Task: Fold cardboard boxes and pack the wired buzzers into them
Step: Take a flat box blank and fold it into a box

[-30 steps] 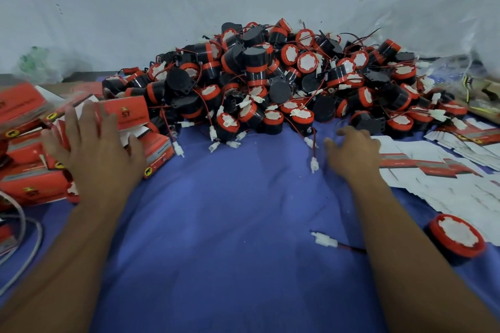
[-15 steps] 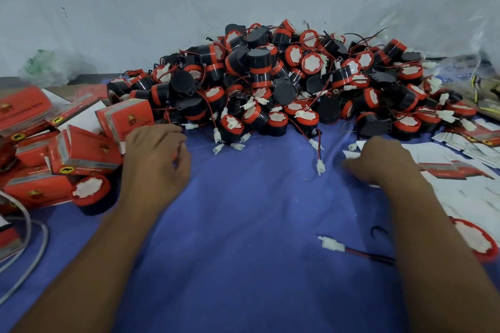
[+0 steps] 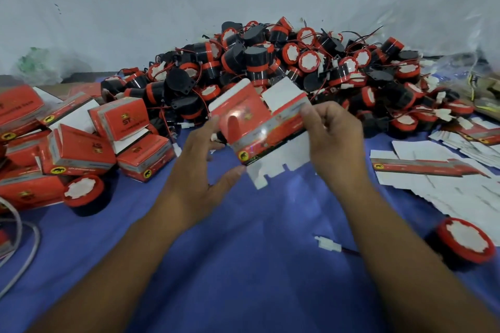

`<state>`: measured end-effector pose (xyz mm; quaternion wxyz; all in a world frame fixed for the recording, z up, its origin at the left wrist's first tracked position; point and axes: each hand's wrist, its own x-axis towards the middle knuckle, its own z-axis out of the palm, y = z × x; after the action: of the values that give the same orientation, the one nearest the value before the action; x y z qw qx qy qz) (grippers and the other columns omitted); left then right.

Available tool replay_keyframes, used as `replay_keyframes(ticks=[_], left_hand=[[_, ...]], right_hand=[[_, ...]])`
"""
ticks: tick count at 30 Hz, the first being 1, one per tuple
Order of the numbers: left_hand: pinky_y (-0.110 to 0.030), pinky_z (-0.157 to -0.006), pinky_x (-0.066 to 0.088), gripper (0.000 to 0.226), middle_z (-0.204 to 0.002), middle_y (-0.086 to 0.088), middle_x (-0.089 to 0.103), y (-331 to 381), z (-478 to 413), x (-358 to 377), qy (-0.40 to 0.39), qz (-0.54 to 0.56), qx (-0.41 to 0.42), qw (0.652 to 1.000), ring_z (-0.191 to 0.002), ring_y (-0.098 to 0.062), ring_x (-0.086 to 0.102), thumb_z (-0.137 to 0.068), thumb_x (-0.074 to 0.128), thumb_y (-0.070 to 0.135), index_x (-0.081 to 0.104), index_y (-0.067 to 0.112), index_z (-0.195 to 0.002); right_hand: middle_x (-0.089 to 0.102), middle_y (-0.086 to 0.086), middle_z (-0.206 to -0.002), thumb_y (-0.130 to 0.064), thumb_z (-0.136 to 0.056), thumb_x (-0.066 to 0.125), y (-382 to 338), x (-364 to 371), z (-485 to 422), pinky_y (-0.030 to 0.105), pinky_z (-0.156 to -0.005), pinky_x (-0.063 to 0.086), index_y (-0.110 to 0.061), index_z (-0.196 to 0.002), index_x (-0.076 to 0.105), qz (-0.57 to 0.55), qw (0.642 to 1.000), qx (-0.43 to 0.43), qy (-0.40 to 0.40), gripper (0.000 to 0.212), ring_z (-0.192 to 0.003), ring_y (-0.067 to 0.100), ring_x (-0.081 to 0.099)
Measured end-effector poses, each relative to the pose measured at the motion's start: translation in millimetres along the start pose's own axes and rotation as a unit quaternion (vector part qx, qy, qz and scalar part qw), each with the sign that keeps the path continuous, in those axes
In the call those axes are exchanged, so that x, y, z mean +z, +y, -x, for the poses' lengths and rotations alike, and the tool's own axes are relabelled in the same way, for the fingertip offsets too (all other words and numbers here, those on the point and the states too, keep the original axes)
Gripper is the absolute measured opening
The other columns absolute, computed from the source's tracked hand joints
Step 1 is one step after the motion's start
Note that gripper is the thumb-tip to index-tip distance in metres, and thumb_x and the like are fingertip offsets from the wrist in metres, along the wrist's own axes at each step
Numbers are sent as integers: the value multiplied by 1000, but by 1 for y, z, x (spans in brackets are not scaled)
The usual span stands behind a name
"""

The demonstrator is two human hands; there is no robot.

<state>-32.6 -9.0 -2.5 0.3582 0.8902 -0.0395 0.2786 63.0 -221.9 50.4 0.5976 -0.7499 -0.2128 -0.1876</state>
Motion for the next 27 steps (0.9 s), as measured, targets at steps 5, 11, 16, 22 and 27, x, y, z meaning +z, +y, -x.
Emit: replay_keyframes(ticks=[5,11,16,22,27], left_hand=[[-22,-117,25,110,-162,10,3,3,-1,7,47,-3,-47,998,-150,-7,10,-69,68,75,16,32,-156],[-48,-117,-6,125,-157,10,-37,7,0,3,-41,-213,-43,975,-146,-19,-32,-58,46,97,6,34,-158],[-38,-123,14,124,-163,18,3,8,4,4,-121,-117,-68,983,-149,-4,1,-58,47,97,5,35,-156],[-5,-88,42,61,-125,43,52,16,0,2,-21,61,-72,995,-116,16,51,-82,47,78,26,62,-138],[-5,-97,39,60,-139,46,37,25,2,3,-4,121,-20,992,-130,18,37,-92,49,57,20,52,-145]], right_hand=[[70,3,-77,-28,-101,59,19,29,15,40,-60,53,-13,-90,67,-38,988,121,-87,21,-66,27,61],[76,11,-96,-20,-99,60,15,40,24,59,-89,53,-24,-91,76,-126,961,193,-152,19,-98,41,67],[70,20,-118,-52,-87,63,14,37,26,49,-99,52,-13,-110,76,-340,854,303,-252,48,-109,36,68],[71,3,-106,-51,-91,60,9,33,30,29,-67,55,-20,-124,68,-373,807,229,-397,45,-87,16,66],[57,14,-138,-54,-74,81,9,38,35,60,-97,47,-21,-145,50,-351,827,179,-402,85,-117,35,59]])
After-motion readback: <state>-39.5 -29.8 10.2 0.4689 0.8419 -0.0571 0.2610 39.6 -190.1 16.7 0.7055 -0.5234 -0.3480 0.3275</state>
